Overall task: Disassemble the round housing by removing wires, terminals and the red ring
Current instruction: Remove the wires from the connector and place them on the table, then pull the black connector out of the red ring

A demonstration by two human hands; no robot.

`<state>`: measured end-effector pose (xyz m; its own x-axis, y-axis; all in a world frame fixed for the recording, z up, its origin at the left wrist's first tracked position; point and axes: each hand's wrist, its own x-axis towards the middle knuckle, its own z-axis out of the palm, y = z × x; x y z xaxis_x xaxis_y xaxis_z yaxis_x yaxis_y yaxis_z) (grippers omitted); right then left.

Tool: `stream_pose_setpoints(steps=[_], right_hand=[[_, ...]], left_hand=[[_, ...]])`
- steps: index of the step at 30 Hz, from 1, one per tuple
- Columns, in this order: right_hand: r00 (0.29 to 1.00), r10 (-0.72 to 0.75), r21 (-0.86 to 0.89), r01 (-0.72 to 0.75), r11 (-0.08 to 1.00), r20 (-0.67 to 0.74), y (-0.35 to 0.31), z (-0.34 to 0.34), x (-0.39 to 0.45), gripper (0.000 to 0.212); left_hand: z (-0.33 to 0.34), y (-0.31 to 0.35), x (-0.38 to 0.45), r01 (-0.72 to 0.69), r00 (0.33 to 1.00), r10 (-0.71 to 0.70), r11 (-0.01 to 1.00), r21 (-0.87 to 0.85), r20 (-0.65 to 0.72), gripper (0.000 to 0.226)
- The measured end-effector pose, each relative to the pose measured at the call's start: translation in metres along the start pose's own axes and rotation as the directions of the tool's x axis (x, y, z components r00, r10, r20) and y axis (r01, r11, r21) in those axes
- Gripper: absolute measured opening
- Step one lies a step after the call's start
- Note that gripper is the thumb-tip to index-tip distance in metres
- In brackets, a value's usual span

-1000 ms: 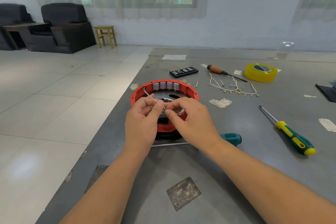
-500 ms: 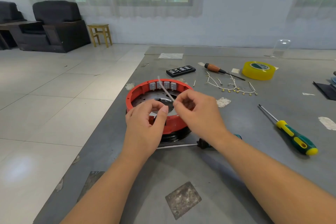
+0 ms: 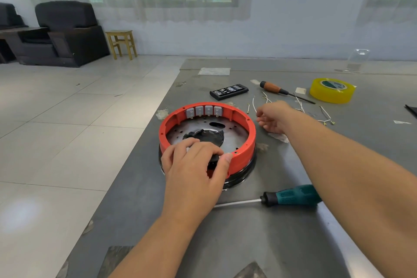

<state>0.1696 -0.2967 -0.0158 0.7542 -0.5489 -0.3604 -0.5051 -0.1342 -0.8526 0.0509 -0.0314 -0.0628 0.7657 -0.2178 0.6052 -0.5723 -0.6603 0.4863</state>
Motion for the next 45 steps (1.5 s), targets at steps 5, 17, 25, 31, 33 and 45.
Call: stream_pose_setpoints(steps=[5, 17, 25, 31, 33, 45], right_hand=[[0.996, 0.086, 0.033, -0.086, 0.996, -0.007, -0.010, 0.013, 0.036, 0.019], [0.992, 0.123, 0.011, -0.124, 0.992, 0.028, -0.010, 0.021, 0.058, 0.019], [0.991, -0.122, -0.052, 0.125, 0.991, 0.059, 0.006, 0.015, 0.033, 0.010], [0.924, -0.224, -0.155, 0.281, 0.947, 0.308, 0.020, -0.011, -0.024, 0.019], [0.905, -0.279, -0.351, 0.388, 0.852, 0.322, 0.031, -0.024, -0.051, 0.023], [0.439, -0.625, -0.596, 0.802, -0.052, 0.645, 0.128, -0.054, -0.166, 0.045]], left_hand=[[0.003, -0.002, 0.001, -0.013, 1.000, 0.013, 1.000, -0.009, -0.017, 0.024], [0.006, -0.003, 0.001, 0.002, 1.000, -0.002, 1.000, 0.004, 0.008, 0.029], [0.004, -0.007, 0.003, 0.000, 1.000, 0.000, 1.000, -0.009, 0.024, 0.029], [-0.005, -0.009, 0.003, -0.033, 0.996, 0.033, 0.999, 0.002, 0.081, 0.031], [-0.009, -0.011, 0.002, -0.044, 0.996, 0.045, 0.999, -0.018, 0.082, 0.033], [-0.025, -0.017, -0.001, -0.080, 0.988, 0.080, 0.997, -0.005, 0.135, 0.036]])
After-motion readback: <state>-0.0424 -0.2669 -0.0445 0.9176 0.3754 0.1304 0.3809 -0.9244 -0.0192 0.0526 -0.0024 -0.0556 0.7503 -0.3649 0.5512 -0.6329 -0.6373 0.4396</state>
